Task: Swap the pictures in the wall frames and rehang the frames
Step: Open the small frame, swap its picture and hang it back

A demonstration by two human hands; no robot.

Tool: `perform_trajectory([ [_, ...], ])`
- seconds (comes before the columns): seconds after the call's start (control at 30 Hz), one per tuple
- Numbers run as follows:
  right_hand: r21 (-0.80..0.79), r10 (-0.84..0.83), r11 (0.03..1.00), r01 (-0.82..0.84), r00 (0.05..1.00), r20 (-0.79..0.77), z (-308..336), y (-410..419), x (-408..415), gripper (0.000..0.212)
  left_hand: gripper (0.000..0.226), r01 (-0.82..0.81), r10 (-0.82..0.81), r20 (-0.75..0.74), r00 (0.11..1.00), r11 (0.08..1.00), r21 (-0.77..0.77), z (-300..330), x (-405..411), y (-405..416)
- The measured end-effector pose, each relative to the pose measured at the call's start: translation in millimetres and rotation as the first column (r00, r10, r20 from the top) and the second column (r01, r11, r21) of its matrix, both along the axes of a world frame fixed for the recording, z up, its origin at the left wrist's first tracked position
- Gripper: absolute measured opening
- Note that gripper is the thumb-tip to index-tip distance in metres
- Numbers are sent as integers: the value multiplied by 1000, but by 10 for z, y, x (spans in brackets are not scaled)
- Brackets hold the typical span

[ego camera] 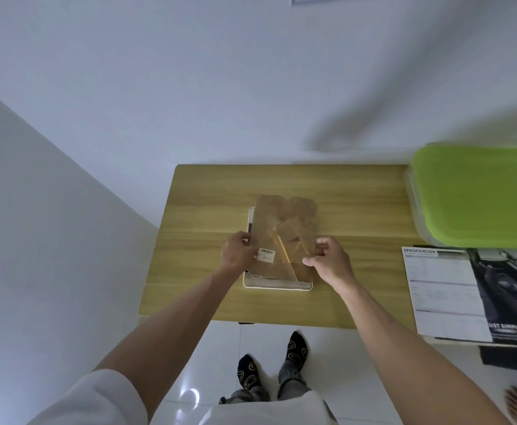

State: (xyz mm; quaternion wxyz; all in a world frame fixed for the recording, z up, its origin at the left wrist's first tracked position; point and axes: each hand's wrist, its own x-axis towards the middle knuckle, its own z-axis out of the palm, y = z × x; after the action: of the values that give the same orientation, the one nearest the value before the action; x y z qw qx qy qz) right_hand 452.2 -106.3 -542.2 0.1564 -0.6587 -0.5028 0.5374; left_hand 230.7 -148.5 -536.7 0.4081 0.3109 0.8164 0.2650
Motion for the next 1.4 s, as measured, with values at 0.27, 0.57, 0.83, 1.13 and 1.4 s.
perform_trajectory([
  [0.27, 49, -16, 999, 12, 997, 81, -43, -206, -107, 55, 42, 49, -47, -41, 998, 998, 39, -128, -77, -239],
  [0.57, 106, 27, 993, -47, 984, 176, -82, -198, -148, 58, 11, 159, -159, -82, 984, 987, -11, -221, -195, -270],
  [0.83, 124, 109, 981, -150, 951, 289, -39, -204, -166, 56, 18, 249, -243, -94, 966, 966, 68, -261, -260, -335],
  [1.13, 64, 289, 939, -337, 877, 385, 8, -184, -219, 88, 31, 548, -540, -223, 812, 836, -29, -163, -314, -361],
  [1.4, -50, 542, 739, -672, 549, 636, 98, 28, -287, 91, 93, 701, -707, -395, 587, 688, -189, -56, -336, -149],
])
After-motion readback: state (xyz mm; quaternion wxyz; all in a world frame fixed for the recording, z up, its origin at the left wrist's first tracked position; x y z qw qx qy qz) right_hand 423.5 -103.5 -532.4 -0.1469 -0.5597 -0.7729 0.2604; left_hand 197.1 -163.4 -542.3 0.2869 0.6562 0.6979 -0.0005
